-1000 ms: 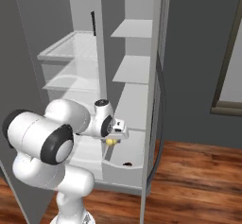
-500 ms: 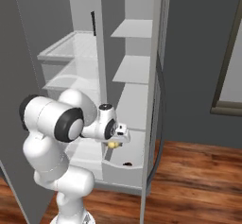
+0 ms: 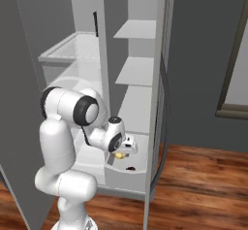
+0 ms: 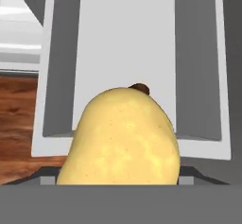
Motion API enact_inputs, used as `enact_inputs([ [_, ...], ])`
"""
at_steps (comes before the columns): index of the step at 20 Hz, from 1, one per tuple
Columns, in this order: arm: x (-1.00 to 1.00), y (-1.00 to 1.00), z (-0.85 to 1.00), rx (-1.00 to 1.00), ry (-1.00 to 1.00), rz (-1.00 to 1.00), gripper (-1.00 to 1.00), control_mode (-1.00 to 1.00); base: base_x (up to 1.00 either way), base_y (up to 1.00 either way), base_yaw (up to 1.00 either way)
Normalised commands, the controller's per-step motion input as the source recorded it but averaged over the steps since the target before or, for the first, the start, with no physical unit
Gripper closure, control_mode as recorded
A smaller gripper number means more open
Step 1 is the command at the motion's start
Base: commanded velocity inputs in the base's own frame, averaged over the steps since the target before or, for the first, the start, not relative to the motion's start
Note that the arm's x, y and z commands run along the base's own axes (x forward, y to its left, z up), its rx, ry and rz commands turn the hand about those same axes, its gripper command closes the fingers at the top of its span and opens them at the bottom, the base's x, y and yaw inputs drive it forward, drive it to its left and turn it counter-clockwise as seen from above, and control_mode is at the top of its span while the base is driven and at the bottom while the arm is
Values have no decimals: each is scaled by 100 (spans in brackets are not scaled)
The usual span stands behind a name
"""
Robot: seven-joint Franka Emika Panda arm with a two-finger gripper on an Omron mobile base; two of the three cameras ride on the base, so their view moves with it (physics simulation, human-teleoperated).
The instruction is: Take the sweet potato and potato from the fridge shelf and place them in the freezer drawer to begin freezing them.
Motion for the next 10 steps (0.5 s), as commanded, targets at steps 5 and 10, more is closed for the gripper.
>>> enact_inputs([
  [5, 24, 0, -34, 2, 0, 0, 100, -100, 0, 0, 0],
  [10, 27, -3, -38, 0, 0, 0, 100, -100, 0, 0, 0],
])
